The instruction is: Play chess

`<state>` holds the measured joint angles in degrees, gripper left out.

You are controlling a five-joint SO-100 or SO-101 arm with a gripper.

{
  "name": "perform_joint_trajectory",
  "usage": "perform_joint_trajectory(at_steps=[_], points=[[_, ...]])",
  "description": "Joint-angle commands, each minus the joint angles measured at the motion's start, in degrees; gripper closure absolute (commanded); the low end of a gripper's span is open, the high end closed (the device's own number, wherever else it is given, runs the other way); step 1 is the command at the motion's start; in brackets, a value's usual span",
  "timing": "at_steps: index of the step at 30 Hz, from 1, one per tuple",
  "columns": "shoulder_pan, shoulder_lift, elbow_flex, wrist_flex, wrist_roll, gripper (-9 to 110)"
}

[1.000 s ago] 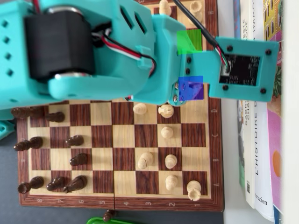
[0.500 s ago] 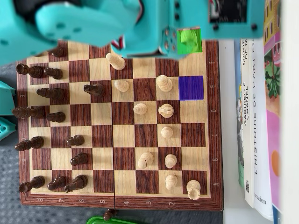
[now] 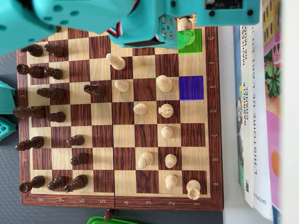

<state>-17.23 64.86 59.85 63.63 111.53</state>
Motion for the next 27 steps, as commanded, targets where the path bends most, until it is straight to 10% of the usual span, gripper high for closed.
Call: perform_joint_trajectory(at_steps=[1, 27], points=[[-0.18, 0.44, -3.08, -0.53, 0.53, 93], [0.26, -0.35, 0.70, -3.69, 0.53, 93]])
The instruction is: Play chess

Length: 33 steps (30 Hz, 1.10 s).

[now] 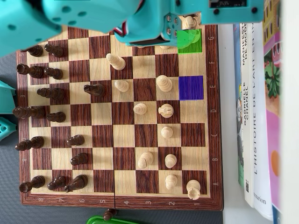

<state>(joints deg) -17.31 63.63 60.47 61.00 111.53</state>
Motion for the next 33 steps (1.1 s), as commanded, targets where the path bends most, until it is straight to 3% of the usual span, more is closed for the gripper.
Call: perform_joint_trajectory(at_steps=[1, 33], points=[[0.44, 0.88, 0.53, -1.14, 0.53, 93], [0.44, 0.97, 3.25, -3.08, 0.53, 93]])
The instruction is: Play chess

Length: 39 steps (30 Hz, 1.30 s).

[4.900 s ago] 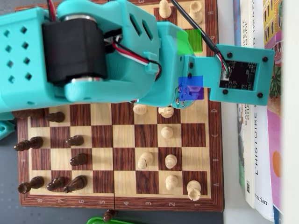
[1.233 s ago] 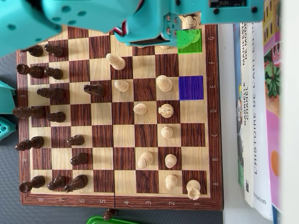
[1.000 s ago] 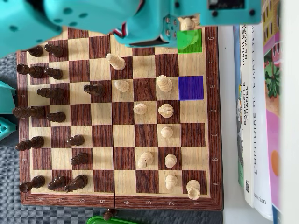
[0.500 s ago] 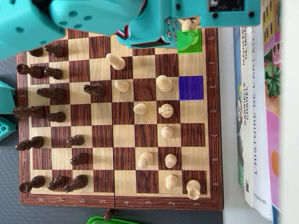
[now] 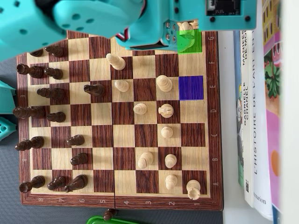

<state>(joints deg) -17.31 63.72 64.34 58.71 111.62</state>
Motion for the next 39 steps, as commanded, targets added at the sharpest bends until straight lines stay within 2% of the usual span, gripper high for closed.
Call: perform_joint_trajectory(at_steps=[1, 9, 39], points=[[0.44, 0.88, -0.62, -0.79, 0.44, 93], [0.26, 0.88, -0.70, -0.79, 0.44, 88], [0.44, 5.45, -2.29, -0.26, 0.00, 86]])
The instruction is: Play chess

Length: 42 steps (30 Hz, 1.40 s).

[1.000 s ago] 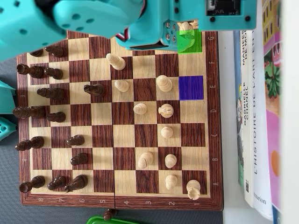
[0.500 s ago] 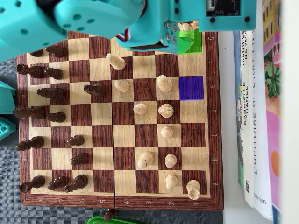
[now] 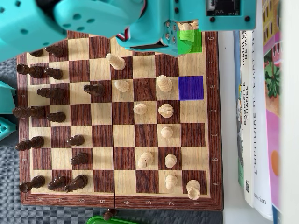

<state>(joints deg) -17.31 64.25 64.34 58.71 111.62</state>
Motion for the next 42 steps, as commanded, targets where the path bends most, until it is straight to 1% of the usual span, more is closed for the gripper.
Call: perform_joint_trajectory(at_steps=[1, 21, 28, 37, 42], points=[[0.53, 5.45, -2.29, -0.26, 0.00, 86], [-2.29, 12.13, -2.46, -0.70, 0.35, 86], [-5.54, 11.69, -2.37, -0.70, 0.44, 86], [-5.71, 7.21, -2.99, -0.79, 0.44, 86], [-5.27, 4.66, -5.98, -0.79, 0.35, 86]])
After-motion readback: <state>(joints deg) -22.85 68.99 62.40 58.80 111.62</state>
